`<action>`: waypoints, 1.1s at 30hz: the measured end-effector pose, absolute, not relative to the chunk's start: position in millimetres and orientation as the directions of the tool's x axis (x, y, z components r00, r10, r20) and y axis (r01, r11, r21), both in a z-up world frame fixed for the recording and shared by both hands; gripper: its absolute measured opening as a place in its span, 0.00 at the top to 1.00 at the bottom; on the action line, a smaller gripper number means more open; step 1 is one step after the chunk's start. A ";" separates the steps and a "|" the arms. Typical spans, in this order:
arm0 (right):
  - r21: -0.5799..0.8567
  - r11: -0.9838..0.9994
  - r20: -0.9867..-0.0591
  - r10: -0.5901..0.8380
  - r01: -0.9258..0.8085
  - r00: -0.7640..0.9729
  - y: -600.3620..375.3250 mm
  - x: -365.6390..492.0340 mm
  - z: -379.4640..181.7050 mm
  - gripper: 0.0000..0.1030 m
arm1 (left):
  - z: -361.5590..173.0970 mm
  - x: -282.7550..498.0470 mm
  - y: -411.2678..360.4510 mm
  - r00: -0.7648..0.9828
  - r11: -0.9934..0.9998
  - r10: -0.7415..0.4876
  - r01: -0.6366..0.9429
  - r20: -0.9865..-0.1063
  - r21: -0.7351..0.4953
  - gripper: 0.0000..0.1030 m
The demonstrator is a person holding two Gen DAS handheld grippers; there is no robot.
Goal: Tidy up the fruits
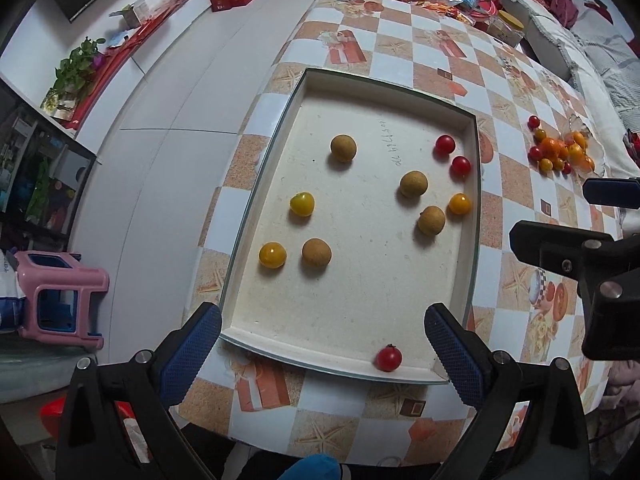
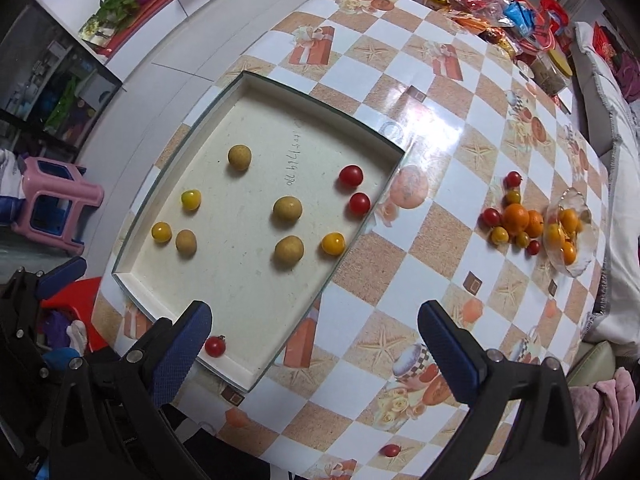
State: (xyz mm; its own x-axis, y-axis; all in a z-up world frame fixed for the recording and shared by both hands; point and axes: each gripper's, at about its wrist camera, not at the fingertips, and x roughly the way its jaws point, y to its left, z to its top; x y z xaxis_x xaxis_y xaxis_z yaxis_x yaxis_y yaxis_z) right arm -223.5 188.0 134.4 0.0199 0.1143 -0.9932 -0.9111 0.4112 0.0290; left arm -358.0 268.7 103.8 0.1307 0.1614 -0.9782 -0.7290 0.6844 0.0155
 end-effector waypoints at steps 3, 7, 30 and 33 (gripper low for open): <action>0.024 0.409 -0.993 0.117 -0.912 0.026 184.9 -223.7 137.2 0.00 | 106.8 -358.9 264.4 0.131 0.690 0.166 -0.724 -0.977 0.021 0.01; 0.021 0.406 -0.992 0.119 -0.914 0.030 182.3 -225.5 139.6 0.00 | 109.9 -358.9 260.3 0.131 0.698 0.169 -0.715 -0.977 0.025 0.01; 0.021 0.400 -0.992 0.122 -0.916 0.030 180.8 -231.7 142.8 0.00 | 112.8 -362.5 256.0 0.121 0.696 0.181 -0.717 -0.976 0.040 0.01; 0.021 0.399 -0.992 0.121 -0.917 0.030 180.3 -231.3 142.1 0.00 | 112.6 -362.7 256.1 0.121 0.696 0.180 -0.717 -0.976 0.039 0.01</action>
State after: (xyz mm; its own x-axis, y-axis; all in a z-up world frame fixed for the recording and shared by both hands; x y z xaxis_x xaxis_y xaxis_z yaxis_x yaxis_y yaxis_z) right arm -231.3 180.3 142.1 0.0301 0.1211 -0.9922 -0.9166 0.3993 0.0209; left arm -362.7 256.1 112.6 0.1215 0.1802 -0.9761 -0.7172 0.6957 0.0392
